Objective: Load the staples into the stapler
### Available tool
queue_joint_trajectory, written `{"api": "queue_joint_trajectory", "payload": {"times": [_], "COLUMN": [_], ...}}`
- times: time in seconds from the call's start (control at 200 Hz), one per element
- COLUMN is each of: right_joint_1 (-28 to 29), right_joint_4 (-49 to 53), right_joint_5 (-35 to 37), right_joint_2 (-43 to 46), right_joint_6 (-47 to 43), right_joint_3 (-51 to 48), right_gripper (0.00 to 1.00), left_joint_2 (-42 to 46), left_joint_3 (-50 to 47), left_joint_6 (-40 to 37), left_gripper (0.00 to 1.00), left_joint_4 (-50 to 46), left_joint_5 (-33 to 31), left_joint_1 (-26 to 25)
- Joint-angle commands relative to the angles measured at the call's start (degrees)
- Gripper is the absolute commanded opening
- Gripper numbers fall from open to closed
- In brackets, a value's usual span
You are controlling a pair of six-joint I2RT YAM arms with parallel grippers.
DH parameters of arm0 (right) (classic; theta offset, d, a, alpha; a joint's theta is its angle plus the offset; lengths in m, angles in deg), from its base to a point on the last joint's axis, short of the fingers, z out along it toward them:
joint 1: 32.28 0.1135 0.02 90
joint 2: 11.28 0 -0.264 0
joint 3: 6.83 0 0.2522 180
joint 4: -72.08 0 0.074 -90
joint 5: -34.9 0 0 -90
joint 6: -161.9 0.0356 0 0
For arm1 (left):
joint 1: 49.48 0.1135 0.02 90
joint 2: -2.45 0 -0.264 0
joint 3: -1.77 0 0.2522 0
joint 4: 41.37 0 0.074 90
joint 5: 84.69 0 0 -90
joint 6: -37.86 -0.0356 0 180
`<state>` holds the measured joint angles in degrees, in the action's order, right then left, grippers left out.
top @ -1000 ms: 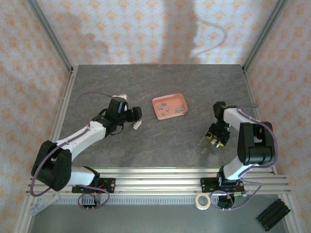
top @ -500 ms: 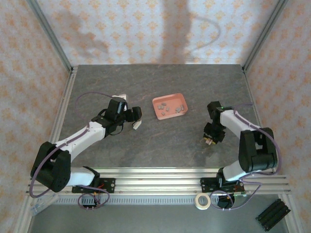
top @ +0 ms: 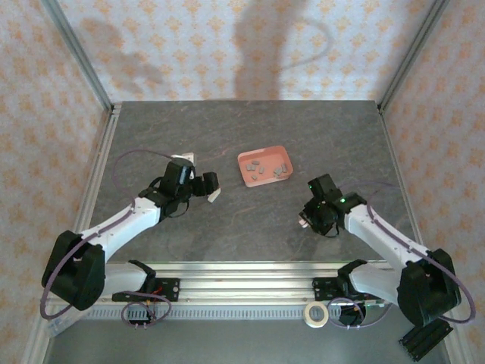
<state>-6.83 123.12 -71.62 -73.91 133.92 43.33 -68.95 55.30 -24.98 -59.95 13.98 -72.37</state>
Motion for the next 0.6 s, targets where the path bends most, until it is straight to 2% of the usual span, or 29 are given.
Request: {"api": "queue_joint_trajectory", "payload": {"times": [0.0, 0.205, 0.33, 0.596], "right_joint_1": [2.99, 11.2, 16.27, 24.37], "right_joint_4": [-8.82, -9.52, -9.29, -9.59], "right_joint_5": [2.22, 10.27, 15.21, 18.52], "right_joint_2": [1.43, 0.76, 0.52, -7.24], "right_joint_6": [16.72, 30.64, 40.16, 55.75], "right_joint_3": [-2.91, -2.74, -2.52, 0.74], "right_gripper": [0.26, 0.31, 0.3, 0.27], "left_joint_2": [2.29, 5.01, 6.6, 7.54], "left_joint_3": [-1.41, -2.98, -3.57, -4.44], "left_joint_6": [0.16, -0.34, -1.05, -1.45], "left_gripper": [0.84, 0.84, 0.85, 0.85], "left_joint_4": [1.53, 0.98, 0.25, 0.03], "left_joint_5": [0.63, 0.18, -0.78, -1.24], "left_joint_1": [-0.22, -0.2, -0.15, -0.22]}}
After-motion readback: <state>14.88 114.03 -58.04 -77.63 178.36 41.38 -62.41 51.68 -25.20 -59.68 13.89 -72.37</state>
